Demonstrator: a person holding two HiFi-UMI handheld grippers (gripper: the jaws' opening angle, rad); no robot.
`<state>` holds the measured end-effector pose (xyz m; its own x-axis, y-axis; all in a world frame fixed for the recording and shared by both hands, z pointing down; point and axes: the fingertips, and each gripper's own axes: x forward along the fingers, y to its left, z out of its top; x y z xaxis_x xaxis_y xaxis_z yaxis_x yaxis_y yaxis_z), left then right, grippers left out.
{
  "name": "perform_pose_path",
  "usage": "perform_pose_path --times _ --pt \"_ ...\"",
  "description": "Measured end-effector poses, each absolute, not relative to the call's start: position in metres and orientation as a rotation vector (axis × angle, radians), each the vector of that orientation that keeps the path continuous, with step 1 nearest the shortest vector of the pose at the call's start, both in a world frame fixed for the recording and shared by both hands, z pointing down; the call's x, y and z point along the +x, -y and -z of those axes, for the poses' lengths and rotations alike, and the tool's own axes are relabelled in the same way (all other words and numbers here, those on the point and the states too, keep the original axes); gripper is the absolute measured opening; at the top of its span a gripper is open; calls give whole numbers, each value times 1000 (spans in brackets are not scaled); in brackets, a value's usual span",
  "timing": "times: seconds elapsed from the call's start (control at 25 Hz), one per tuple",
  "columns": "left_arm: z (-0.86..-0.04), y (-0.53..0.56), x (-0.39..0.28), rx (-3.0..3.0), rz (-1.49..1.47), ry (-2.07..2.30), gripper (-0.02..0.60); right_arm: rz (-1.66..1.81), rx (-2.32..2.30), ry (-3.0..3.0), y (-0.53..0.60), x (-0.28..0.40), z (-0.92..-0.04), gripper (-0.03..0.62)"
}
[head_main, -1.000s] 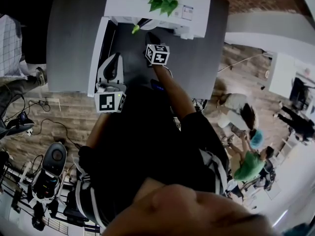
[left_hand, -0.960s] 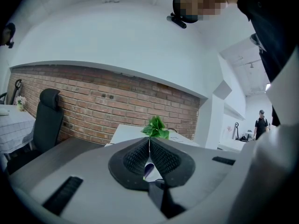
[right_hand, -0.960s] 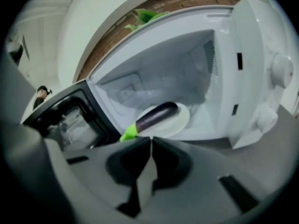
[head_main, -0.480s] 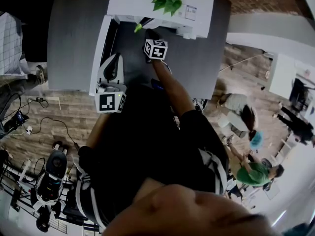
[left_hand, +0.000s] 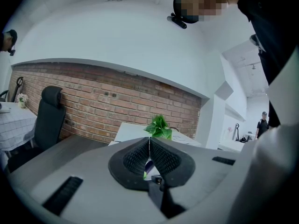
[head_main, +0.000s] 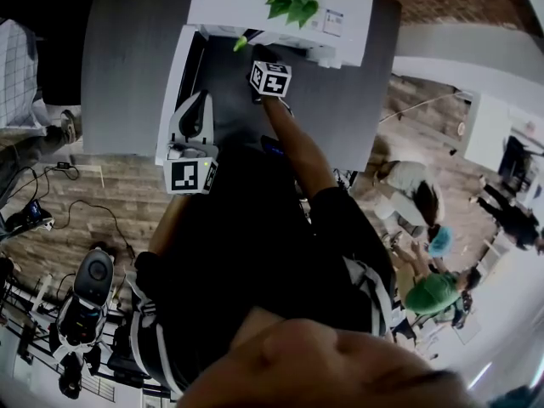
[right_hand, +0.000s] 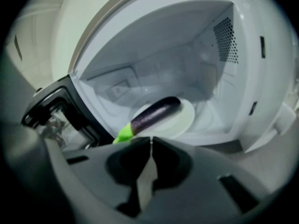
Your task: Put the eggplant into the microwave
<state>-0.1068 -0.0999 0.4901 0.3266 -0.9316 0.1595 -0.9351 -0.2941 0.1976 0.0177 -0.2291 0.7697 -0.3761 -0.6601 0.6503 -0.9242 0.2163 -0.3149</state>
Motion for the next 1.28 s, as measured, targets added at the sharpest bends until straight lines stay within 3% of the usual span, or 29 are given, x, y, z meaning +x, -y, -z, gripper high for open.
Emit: perform_pose_path --times 1.28 --pt "-500 108 -113 2311 -76 1704 37 -924 1474 2122 270 17 -776 40"
